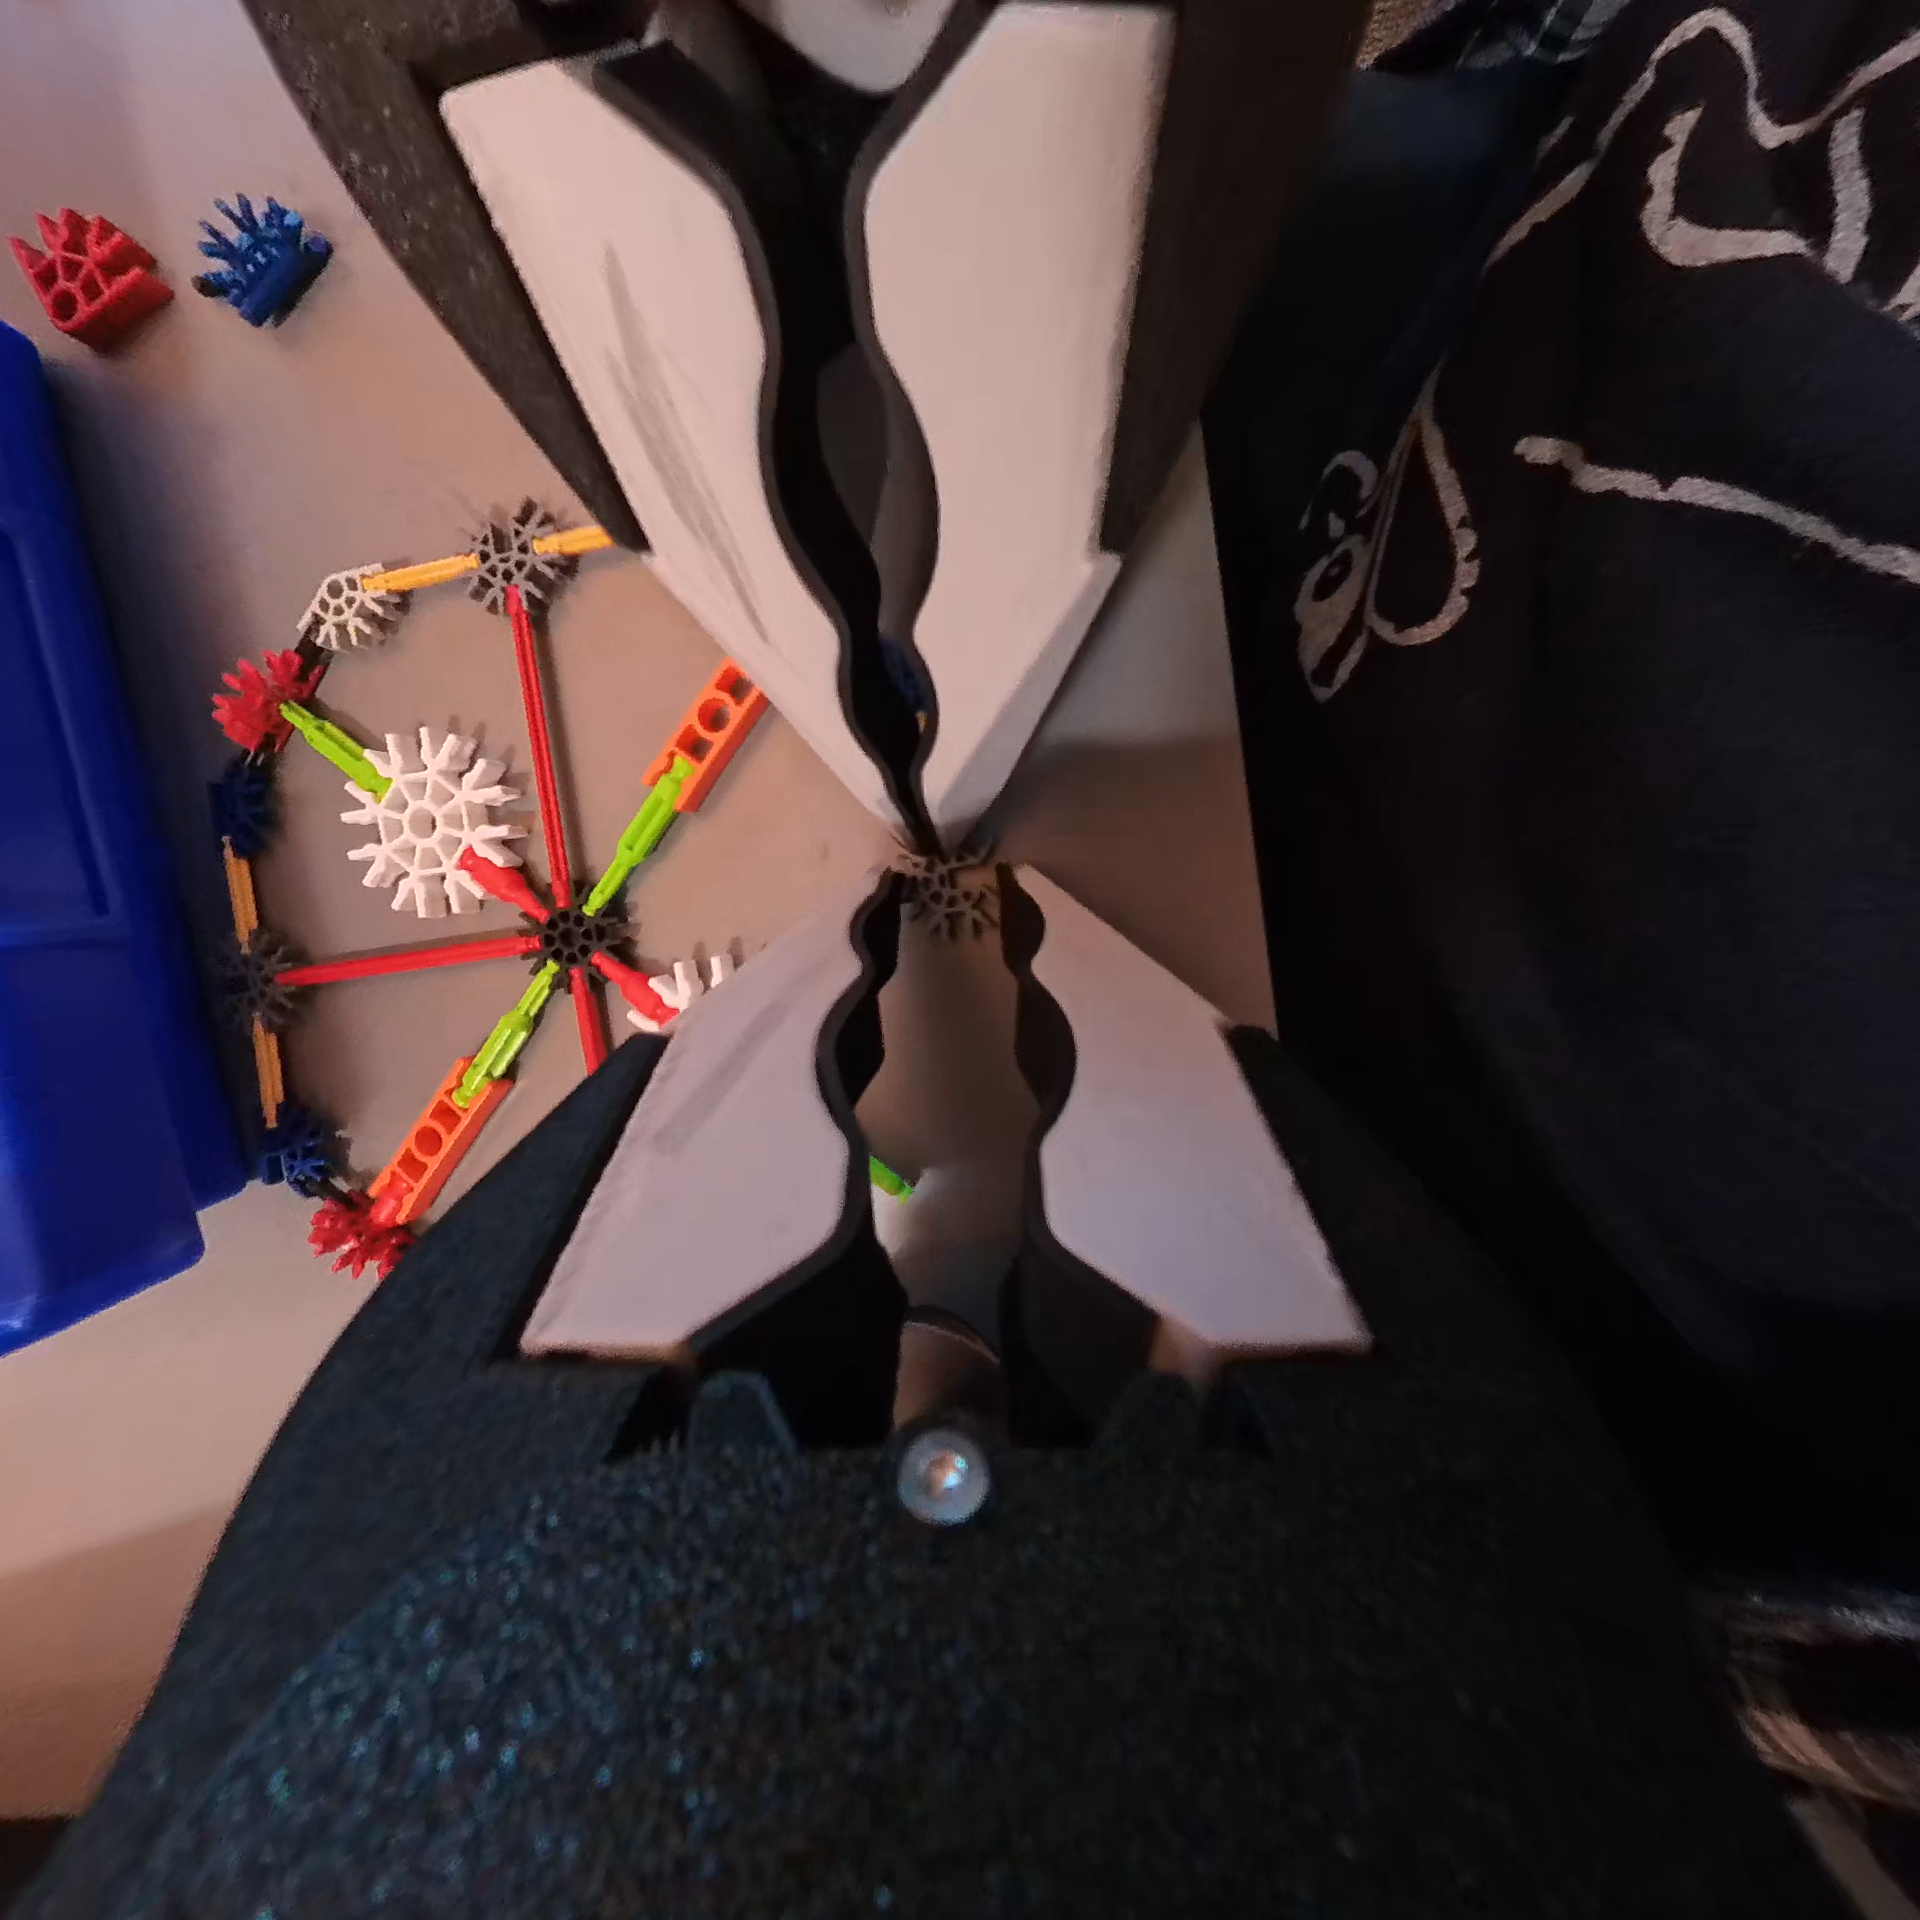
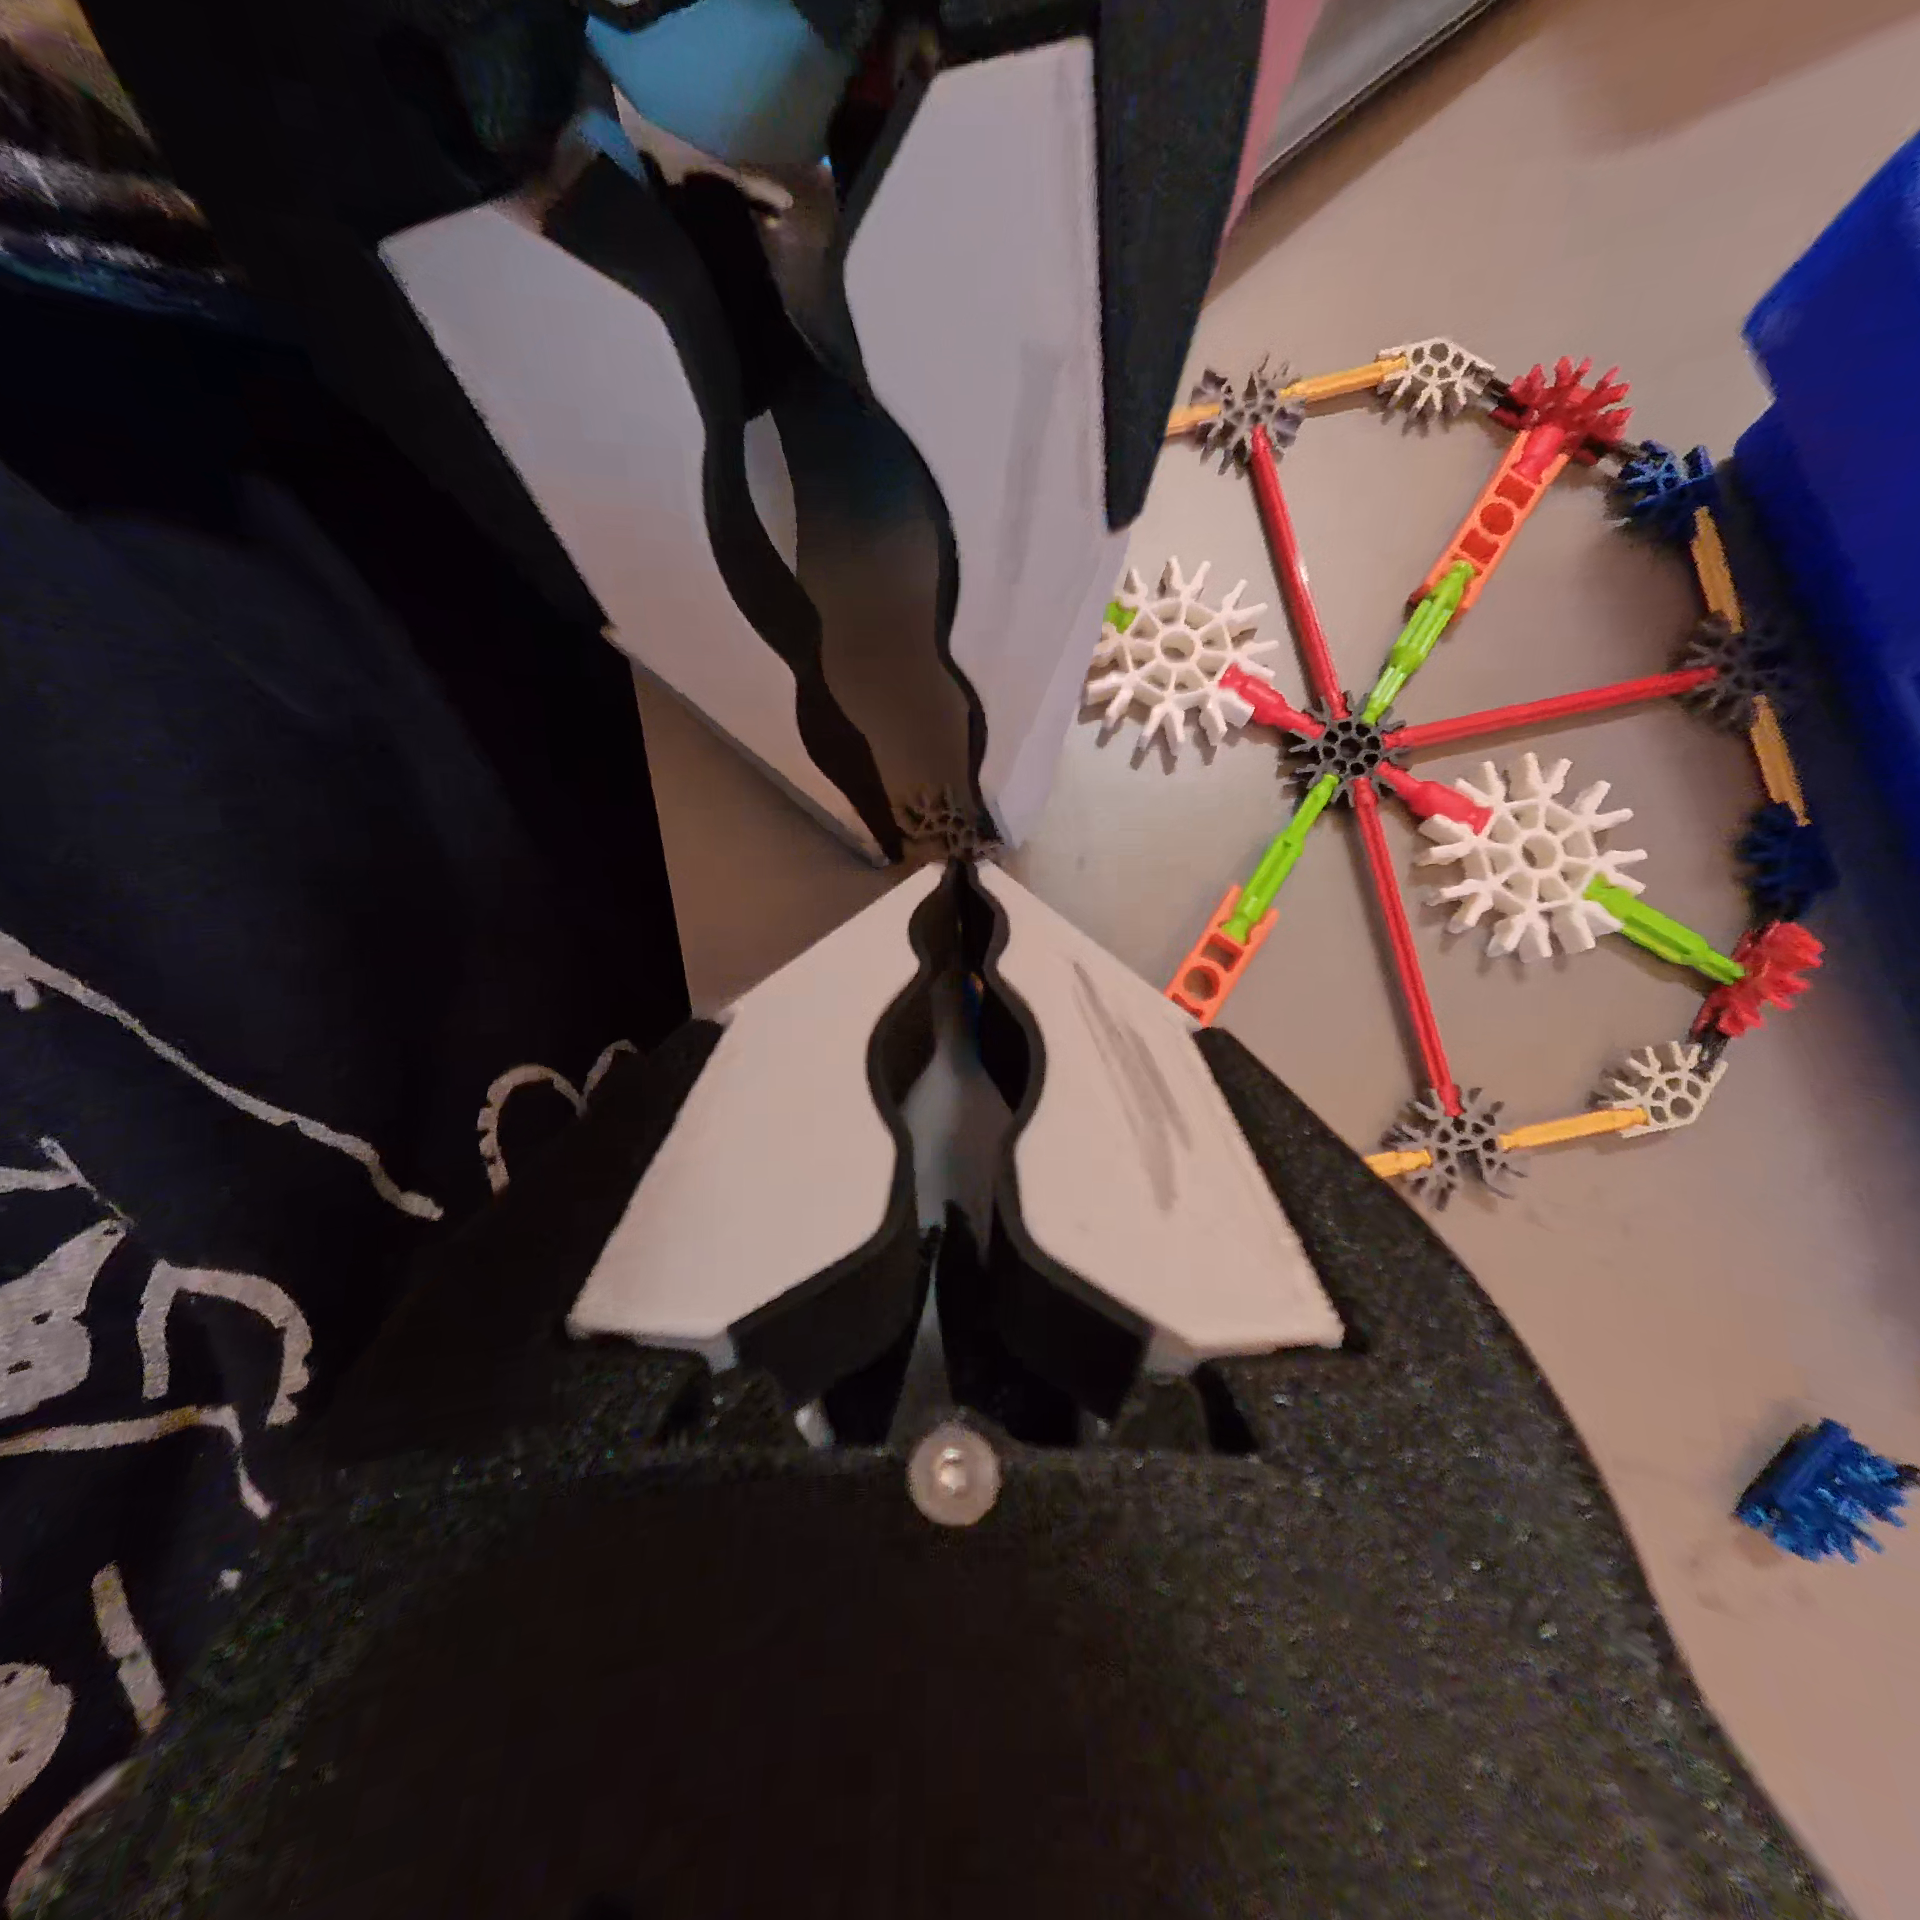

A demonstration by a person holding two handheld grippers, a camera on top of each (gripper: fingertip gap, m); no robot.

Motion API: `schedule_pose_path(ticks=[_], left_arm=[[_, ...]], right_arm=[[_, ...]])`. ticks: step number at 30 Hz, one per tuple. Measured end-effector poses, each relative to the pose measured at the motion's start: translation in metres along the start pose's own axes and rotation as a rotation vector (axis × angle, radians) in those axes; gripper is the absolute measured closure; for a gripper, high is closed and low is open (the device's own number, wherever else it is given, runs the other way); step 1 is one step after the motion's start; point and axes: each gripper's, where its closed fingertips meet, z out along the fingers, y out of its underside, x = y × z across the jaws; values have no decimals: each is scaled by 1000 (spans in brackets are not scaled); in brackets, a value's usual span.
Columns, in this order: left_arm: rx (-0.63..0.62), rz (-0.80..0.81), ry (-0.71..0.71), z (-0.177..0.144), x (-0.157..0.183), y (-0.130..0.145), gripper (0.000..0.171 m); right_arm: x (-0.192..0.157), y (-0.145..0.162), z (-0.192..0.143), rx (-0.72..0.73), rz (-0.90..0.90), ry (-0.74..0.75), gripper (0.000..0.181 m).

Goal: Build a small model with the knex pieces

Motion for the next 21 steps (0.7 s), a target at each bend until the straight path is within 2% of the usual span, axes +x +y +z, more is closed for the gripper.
schedule_pose_path(ticks=[8, 13, 21], left_arm=[[4, 17, -37, 0, -4, -2, 154], [35, -21, -97, -16, -15, -1, 152], [82, -71, -206, -50, -39, 10, 150]], right_arm=[[0, 1, -1, -55, -49, -18, 181], [8, -11, -26, 111, 77, -72, 172], [50, -22, -77, 230, 111, 98, 170]])
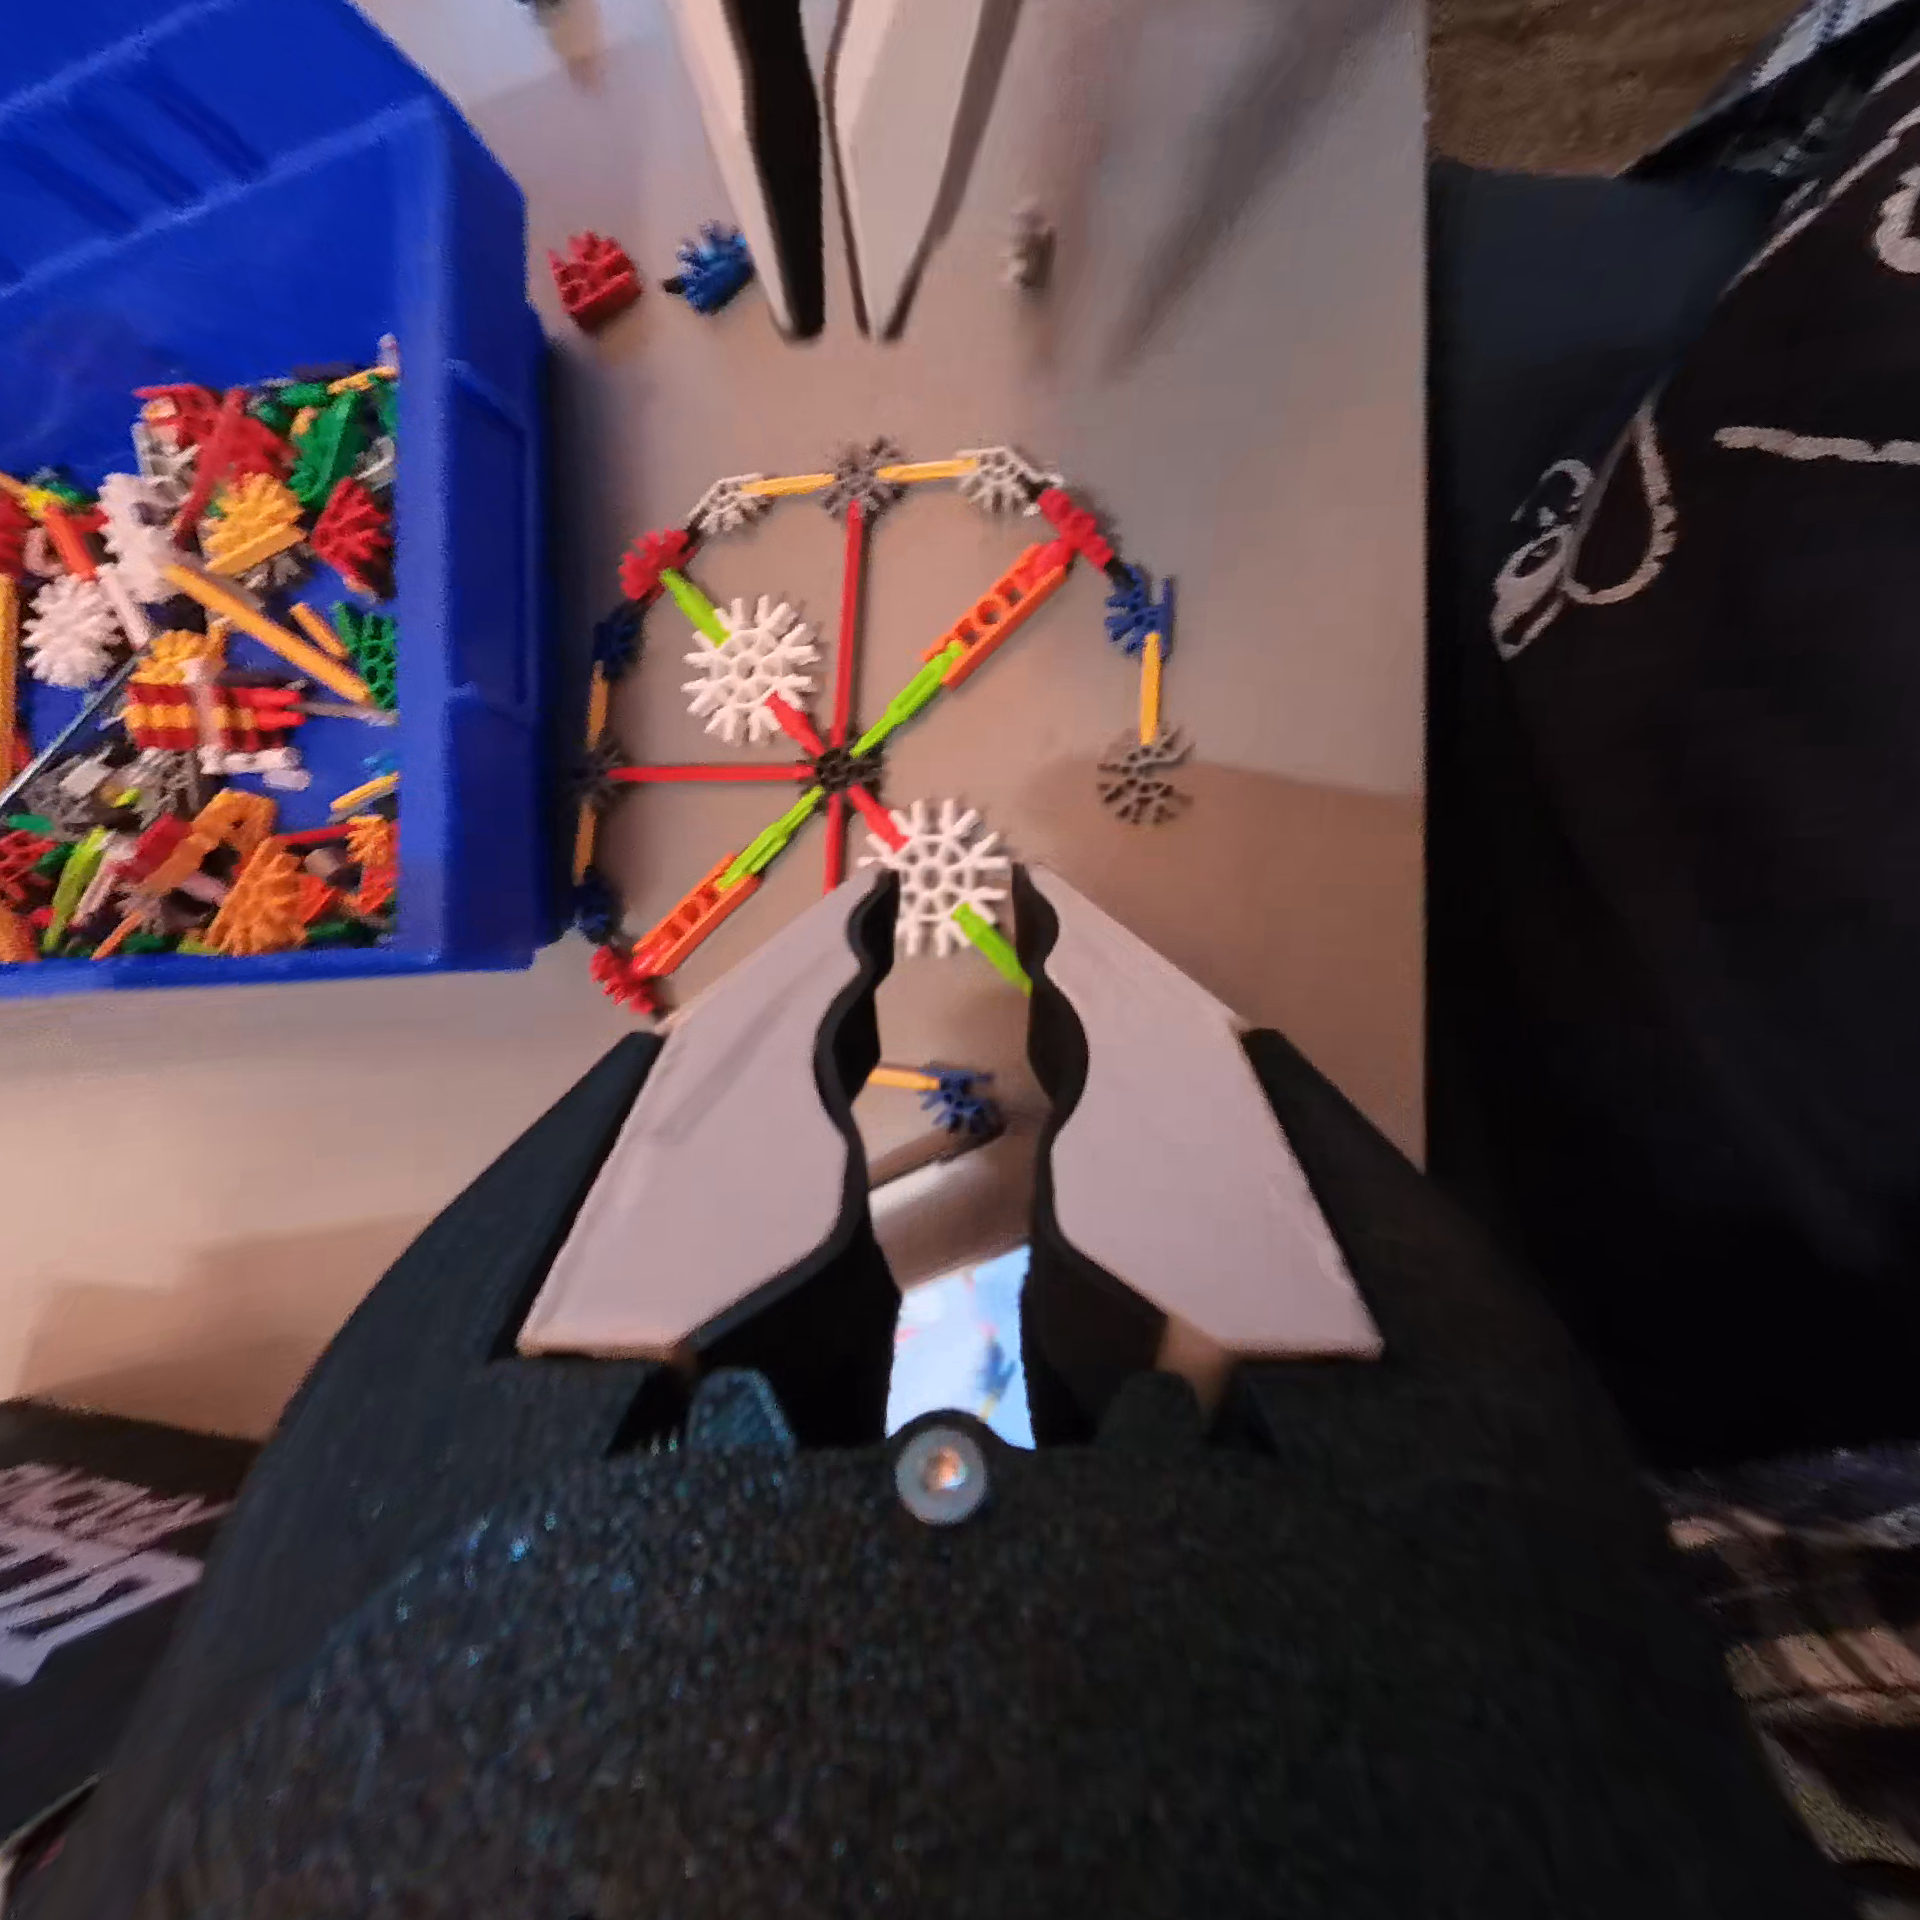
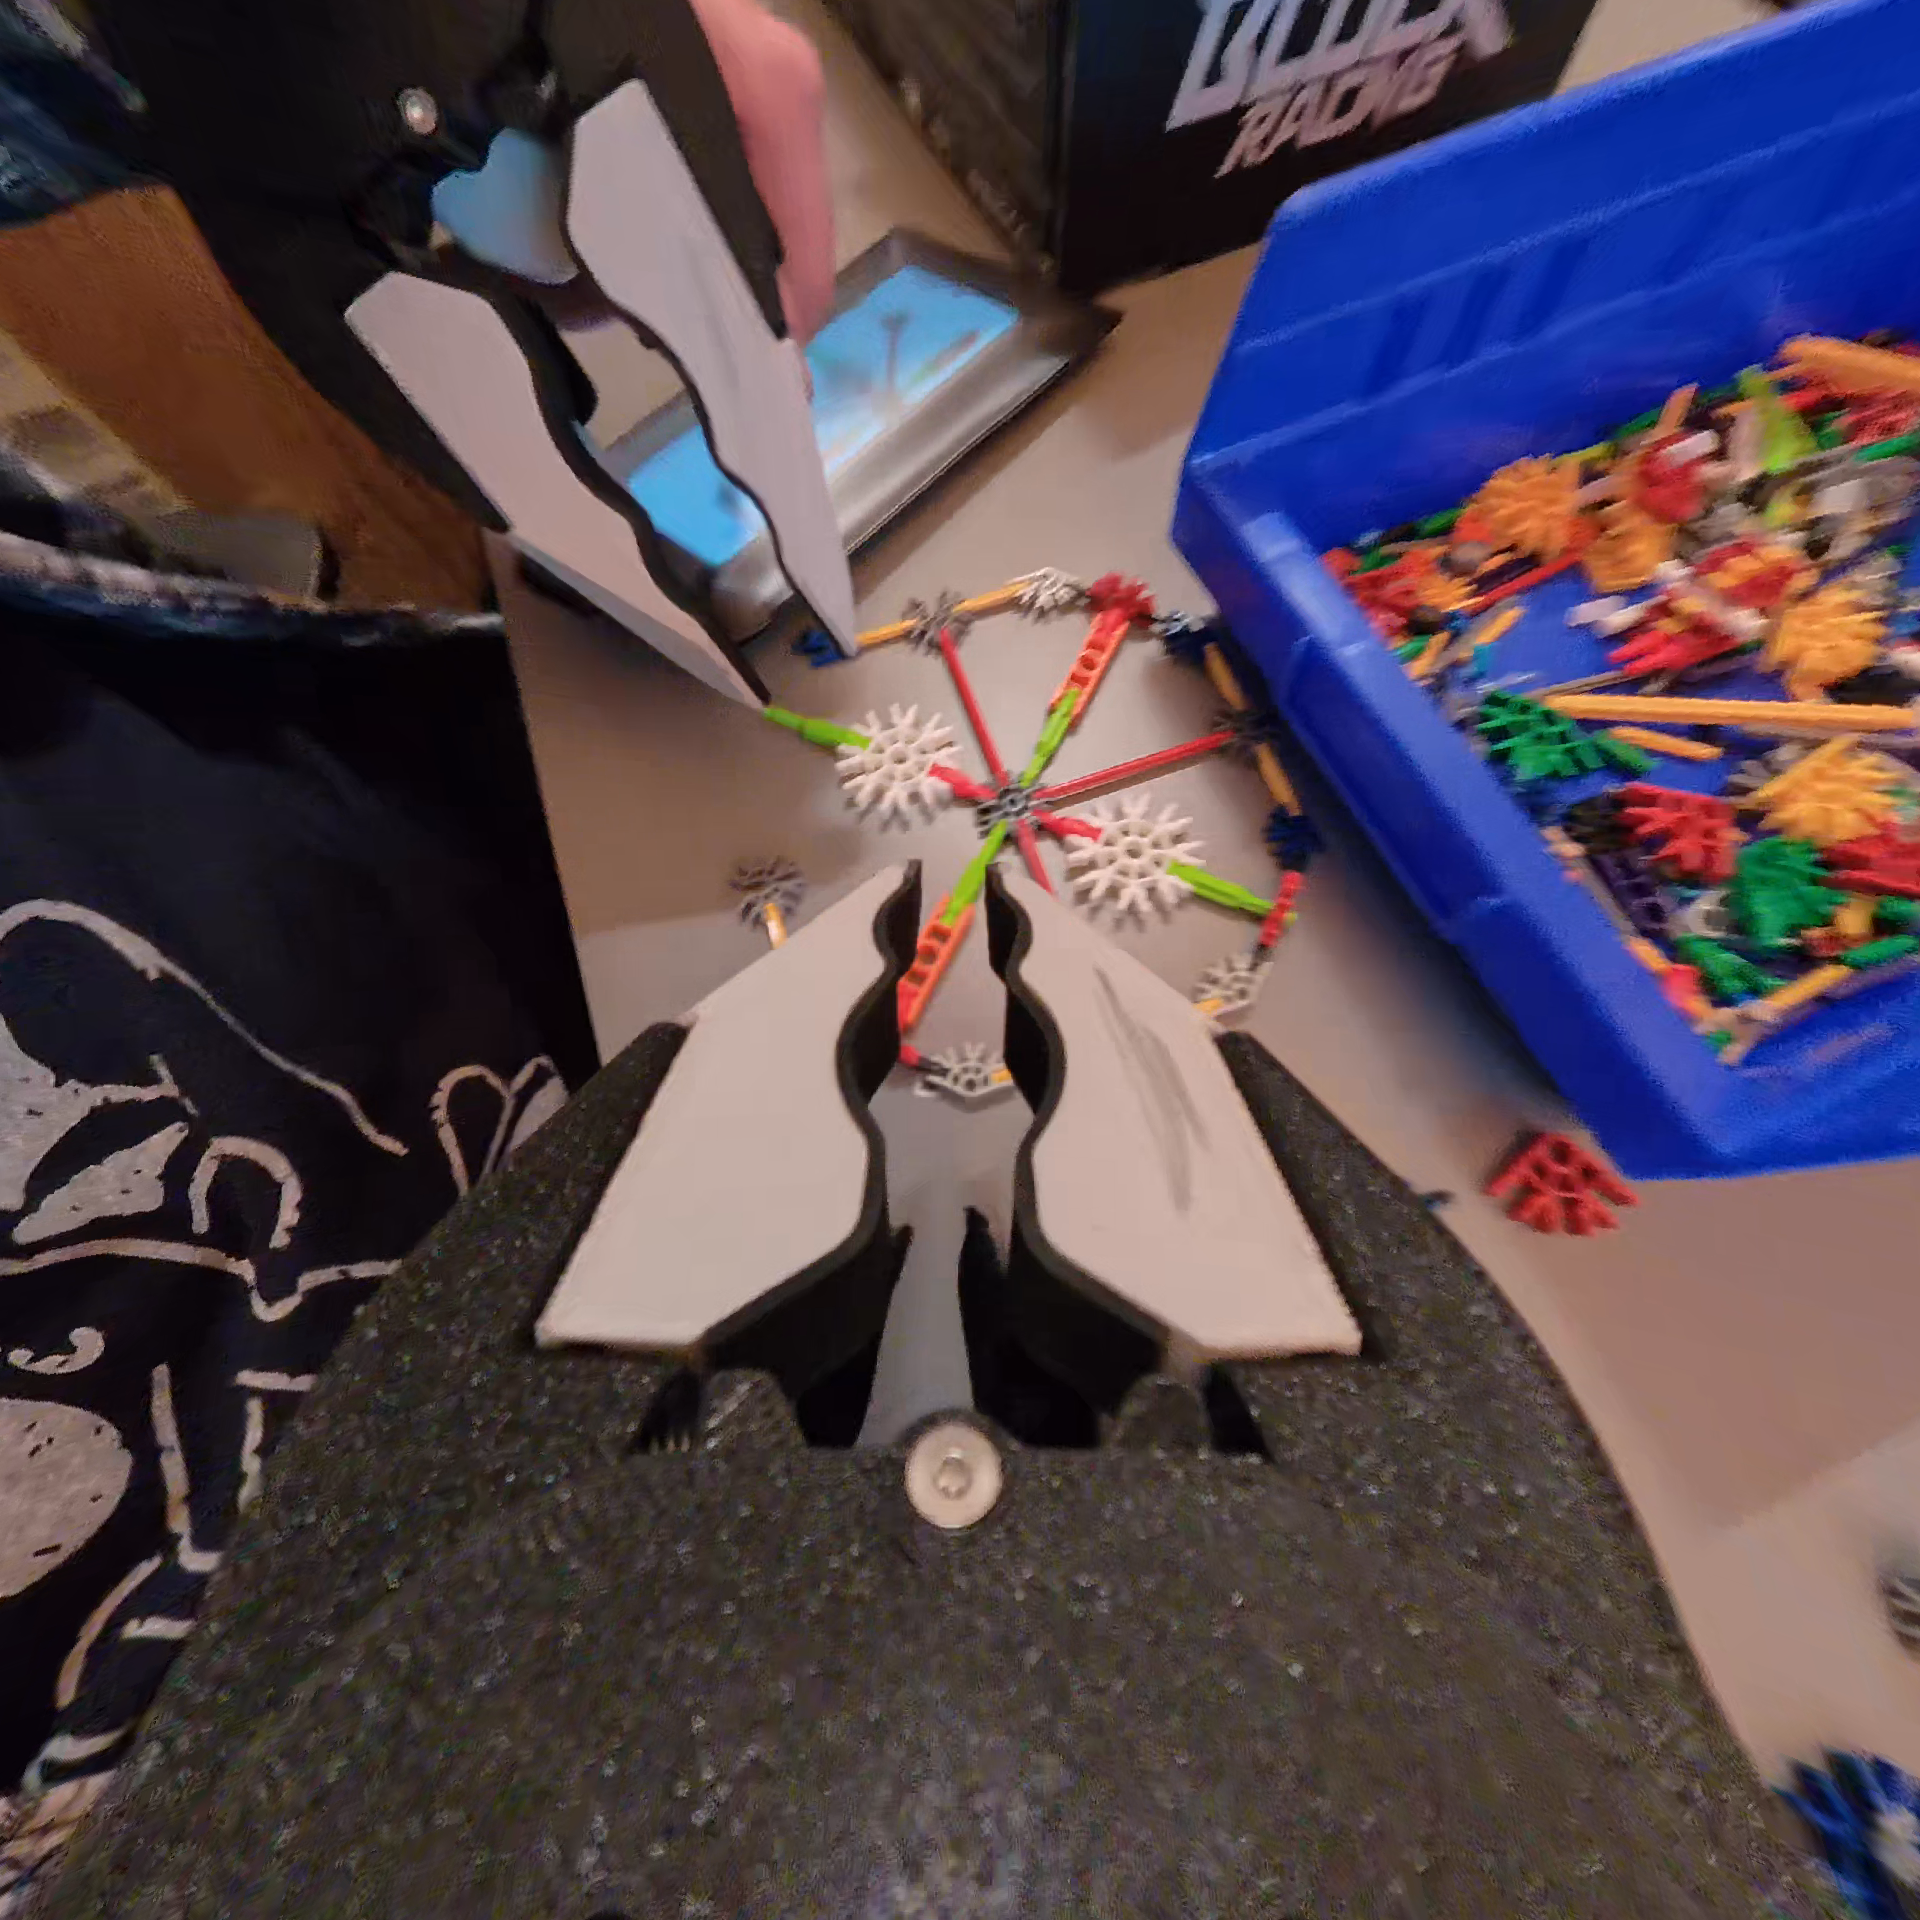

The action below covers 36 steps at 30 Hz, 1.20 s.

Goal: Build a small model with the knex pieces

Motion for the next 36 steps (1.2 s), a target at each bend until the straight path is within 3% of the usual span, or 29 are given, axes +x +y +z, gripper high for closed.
schedule_pose_path(ticks=[8, 12, 17, 22, 24, 30, 36], left_arm=[[18, -39, -161, -17, -49, 8, 151], [30, -14, -193, -24, -69, 0, 151], [63, -13, -224, -24, -84, -5, 152], [89, -51, -286, -26, -97, 8, 152], [122, -78, -291, -29, -100, 12, 152], [170, -123, -303, -33, -104, 23, 152], [231, -159, -311, -34, -107, 26, 152]], right_arm=[[56, -32, -13, -26, -82, 217, 166], [77, -50, -10, -14, -75, 249, 166], [113, -56, 20, -145, -29, 267, 166], [141, -53, 56, -333, -23, 235, 167], [149, -56, 72, -366, -70, 209, 168], [167, -47, 120, -462, 70, 85, 172], [182, -28, 135, -553, 128, 115, 175]])
